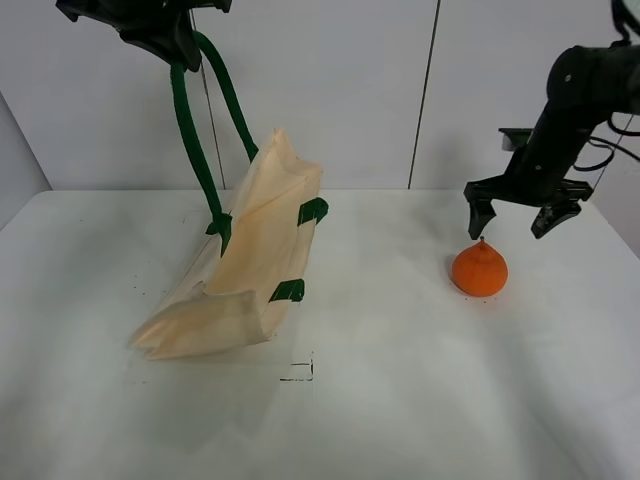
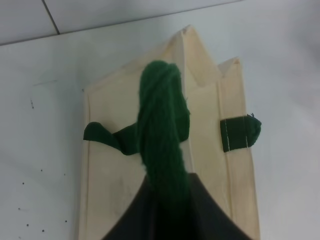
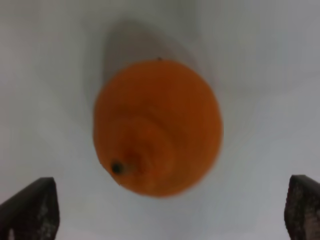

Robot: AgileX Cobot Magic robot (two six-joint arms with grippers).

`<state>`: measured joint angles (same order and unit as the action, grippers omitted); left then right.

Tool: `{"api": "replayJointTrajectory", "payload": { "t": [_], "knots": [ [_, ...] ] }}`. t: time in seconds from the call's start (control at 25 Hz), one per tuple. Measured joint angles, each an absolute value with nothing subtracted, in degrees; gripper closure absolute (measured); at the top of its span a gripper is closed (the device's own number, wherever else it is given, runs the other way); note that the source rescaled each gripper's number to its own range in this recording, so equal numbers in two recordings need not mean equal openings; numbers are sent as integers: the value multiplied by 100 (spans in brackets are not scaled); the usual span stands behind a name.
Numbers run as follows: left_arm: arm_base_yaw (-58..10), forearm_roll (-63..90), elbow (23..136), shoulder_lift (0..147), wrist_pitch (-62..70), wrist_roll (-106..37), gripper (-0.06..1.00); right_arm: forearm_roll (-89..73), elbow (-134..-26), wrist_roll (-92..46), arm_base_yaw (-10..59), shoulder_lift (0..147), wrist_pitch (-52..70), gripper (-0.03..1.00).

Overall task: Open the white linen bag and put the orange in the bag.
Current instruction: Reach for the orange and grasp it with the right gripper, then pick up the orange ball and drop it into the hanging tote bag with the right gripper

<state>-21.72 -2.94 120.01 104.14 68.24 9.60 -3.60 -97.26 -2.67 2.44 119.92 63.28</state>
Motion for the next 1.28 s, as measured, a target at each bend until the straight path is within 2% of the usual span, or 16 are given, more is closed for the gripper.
{"api": "replayJointTrajectory", "payload": {
  "t": [0.44,0.52,0.56,0.64,0.72,0.76,0.8,0.96,1.28],
  "knots": [
    [-2172,-294,12001,10414,6824,960,94,-504,-9815,-371,258,12983,5801,-3],
    [-2172,-294,12001,10414,6824,960,94,-569,-9815,-383,258,13059,5710,3],
    [-2172,-294,12001,10414,6824,960,94,-602,-9815,-395,258,13087,5701,11],
    [-2172,-294,12001,10414,6824,960,94,-630,-9815,-397,258,13100,5701,33],
    [-2172,-294,12001,10414,6824,960,94,-652,-9842,-397,258,13100,5736,71],
    [-2172,-294,12001,10414,6824,960,94,-655,-9867,-397,258,13085,5781,86],
    [-2172,-294,12001,10414,6824,960,94,-683,-9882,-397,258,13060,5858,97],
    [-2172,-294,12001,10414,6824,960,94,-901,-10209,-482,258,12906,6332,97],
    [-2172,-294,12001,10414,6824,960,94,-2497,-11936,-510,547,12292,6897,97]
  ]
}}
